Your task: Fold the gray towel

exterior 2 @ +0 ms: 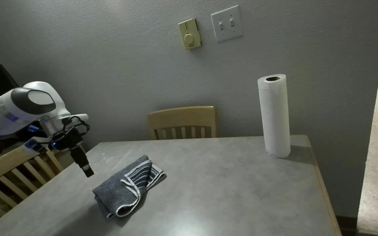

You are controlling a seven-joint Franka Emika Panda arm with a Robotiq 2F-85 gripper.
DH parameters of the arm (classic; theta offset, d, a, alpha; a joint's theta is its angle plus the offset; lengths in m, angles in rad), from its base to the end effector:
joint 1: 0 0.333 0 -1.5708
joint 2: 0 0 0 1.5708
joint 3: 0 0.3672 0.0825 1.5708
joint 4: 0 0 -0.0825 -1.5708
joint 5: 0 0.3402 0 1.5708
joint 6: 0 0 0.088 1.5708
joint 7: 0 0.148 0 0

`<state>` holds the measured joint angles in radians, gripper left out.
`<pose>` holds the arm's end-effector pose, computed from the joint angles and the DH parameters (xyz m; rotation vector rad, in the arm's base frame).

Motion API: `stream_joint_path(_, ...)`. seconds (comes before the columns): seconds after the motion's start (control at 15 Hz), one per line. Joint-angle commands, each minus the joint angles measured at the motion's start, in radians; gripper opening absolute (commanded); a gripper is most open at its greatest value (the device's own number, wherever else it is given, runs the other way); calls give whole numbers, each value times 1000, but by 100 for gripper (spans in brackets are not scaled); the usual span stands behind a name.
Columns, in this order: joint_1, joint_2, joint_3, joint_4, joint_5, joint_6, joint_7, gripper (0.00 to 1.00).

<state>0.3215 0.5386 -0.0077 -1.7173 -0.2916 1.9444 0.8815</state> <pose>0.5952 0.1617 0.2903 2.6917 -0.5700 -0.1551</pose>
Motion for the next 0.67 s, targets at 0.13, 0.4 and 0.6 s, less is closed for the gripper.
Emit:
stream_joint_path(0.13, -34, -9, -11, -57, 104, 42, 231, 42)
stream_joint_path(0.4, -58, -11, -3, -96, 157, 213, 358, 13)
stream_joint_path(0.6, -59, -9, -10, -132, 156, 382, 399, 0)
